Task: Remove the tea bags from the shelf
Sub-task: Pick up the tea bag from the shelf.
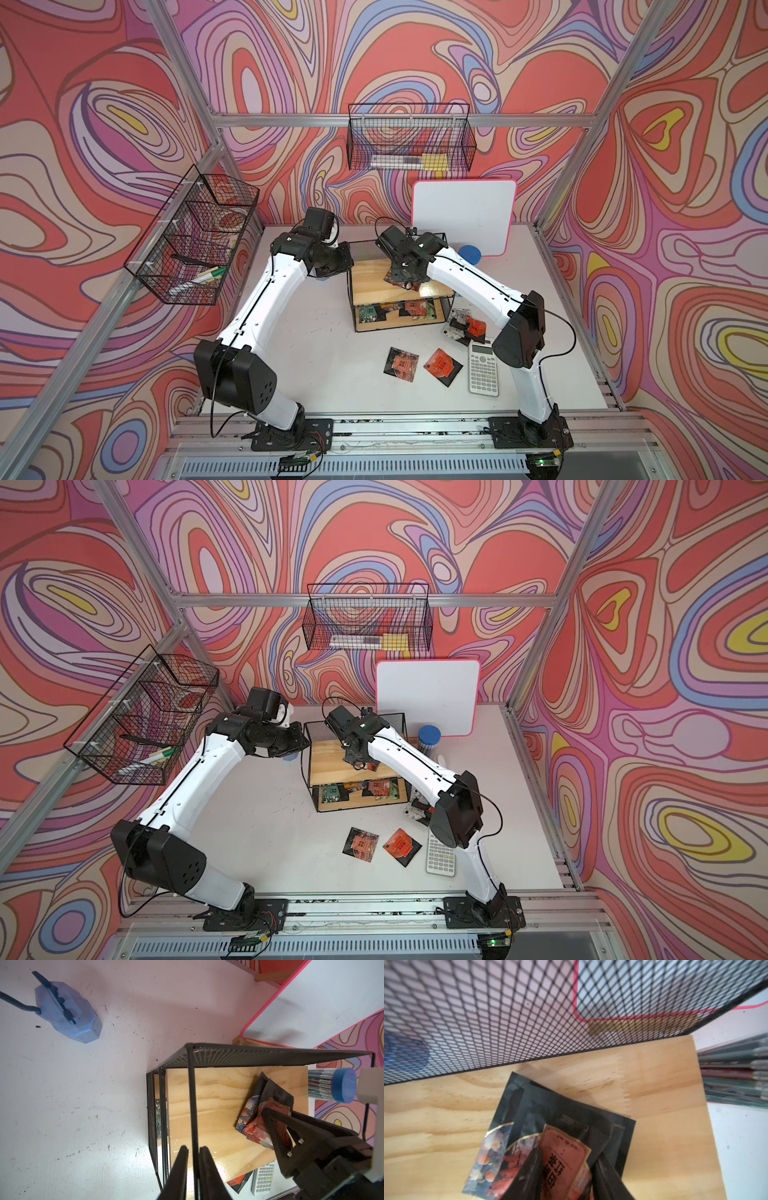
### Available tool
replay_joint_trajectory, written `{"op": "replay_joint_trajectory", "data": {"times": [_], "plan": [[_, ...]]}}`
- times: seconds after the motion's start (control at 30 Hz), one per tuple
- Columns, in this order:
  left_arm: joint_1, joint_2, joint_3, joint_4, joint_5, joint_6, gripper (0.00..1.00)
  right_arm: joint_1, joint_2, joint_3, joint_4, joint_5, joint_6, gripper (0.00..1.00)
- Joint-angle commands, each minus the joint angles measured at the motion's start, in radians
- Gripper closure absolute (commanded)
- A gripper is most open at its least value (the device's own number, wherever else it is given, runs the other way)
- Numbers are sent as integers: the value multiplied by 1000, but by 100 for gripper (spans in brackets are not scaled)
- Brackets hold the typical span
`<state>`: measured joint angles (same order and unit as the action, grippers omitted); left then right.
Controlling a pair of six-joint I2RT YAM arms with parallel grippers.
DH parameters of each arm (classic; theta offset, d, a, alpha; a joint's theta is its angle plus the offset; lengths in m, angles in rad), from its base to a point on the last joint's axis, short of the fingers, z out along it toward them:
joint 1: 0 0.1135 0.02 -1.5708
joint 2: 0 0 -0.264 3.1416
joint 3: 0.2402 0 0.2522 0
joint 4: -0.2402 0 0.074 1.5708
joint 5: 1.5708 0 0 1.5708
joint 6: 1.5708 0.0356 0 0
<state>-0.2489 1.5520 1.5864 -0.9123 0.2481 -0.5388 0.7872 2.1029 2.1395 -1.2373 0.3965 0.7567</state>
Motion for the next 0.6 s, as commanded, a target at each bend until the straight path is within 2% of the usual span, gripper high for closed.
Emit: {"op": "replay_joint_trajectory", "data": {"times": [0.0,0.43,0.57], "plan": [[5,-23,-13,-26,-25,11,84,6,27,26,-58,-18,0,63],[5,-23,-17,-19,-21,8,84,6,36,91,-60,13,6,89],[5,-24,-16,-20,-22,7,84,6,31,97,-36,14,1,93]]}}
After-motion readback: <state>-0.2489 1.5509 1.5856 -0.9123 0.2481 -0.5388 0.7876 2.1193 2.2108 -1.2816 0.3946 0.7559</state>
